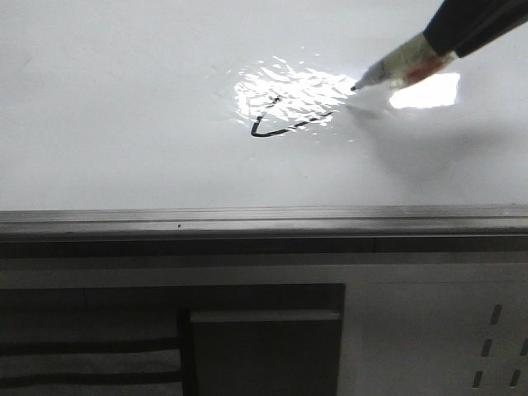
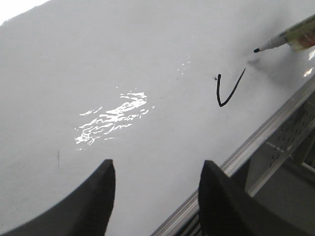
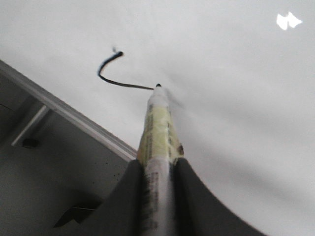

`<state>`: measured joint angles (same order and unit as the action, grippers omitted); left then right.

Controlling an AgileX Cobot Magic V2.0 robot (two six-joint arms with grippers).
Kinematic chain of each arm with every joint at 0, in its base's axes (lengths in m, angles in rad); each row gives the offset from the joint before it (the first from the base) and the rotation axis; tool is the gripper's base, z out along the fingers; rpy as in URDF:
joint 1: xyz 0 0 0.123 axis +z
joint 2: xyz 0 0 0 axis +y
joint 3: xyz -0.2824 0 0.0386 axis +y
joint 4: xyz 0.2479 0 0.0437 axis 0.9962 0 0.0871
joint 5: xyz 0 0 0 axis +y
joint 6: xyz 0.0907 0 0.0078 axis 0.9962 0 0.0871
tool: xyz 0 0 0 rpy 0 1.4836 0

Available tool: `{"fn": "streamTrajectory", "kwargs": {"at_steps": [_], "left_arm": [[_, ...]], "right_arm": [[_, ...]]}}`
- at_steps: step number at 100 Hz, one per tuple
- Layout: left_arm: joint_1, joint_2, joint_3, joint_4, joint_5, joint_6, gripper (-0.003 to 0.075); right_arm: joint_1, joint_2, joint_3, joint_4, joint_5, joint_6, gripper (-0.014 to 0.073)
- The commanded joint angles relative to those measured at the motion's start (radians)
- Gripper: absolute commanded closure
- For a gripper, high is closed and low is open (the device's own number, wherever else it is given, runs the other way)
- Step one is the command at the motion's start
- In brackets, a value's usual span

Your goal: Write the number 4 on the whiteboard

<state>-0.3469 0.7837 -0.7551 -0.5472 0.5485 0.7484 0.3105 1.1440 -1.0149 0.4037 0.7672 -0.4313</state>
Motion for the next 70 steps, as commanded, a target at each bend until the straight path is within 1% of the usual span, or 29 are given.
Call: {"fn": "streamTrajectory", "kwargs": {"at_steps": [1,11,32,39,47,51,55,63,70], "left_arm": [[0.003,-0.002,-0.025,-0.032,-0.067,-0.009,0.0367],[0.003,-0.002,-0.025,-0.032,-0.063,-0.009,0.0367],[0.003,-0.002,-0.025,-0.032,-0.063,-0.009,0.0367],[0.003,-0.002,-0.025,-0.032,-0.063,-0.009,0.0367],[0.003,-0.002,-0.025,-0.032,-0.06,-0.009,0.0367],[0.003,-0.002,-0.025,-0.032,-0.053,-0.009,0.0367],[0.003,-0.002,-0.025,-0.032,-0.038,-0.003,0.0367],[-0.004,0.009,-0.034,-0.038,0.038,0.054,0.0367],[-0.021,0.037,-0.053,-0.048,0.108,0.104,0.0367]], "right_arm": [[0.033,-0.047,-0.028,0.06,-0.084,-0.052,0.0646],[0.072,-0.034,-0.028,0.06,-0.142,-0.054,0.0646],[0.079,0.08,-0.028,0.06,-0.18,-0.056,0.0646],[0.079,0.13,-0.028,0.054,-0.134,-0.056,0.0646],[0.077,0.169,-0.028,0.054,-0.015,-0.059,0.0646],[0.086,0.171,-0.028,0.056,0.016,-0.067,0.0646],[0.093,0.158,-0.028,0.056,0.018,-0.074,0.0646],[0.112,0.102,-0.035,0.056,-0.002,-0.096,0.0646],[0.121,0.044,-0.049,0.056,0.011,-0.165,0.0646]]}}
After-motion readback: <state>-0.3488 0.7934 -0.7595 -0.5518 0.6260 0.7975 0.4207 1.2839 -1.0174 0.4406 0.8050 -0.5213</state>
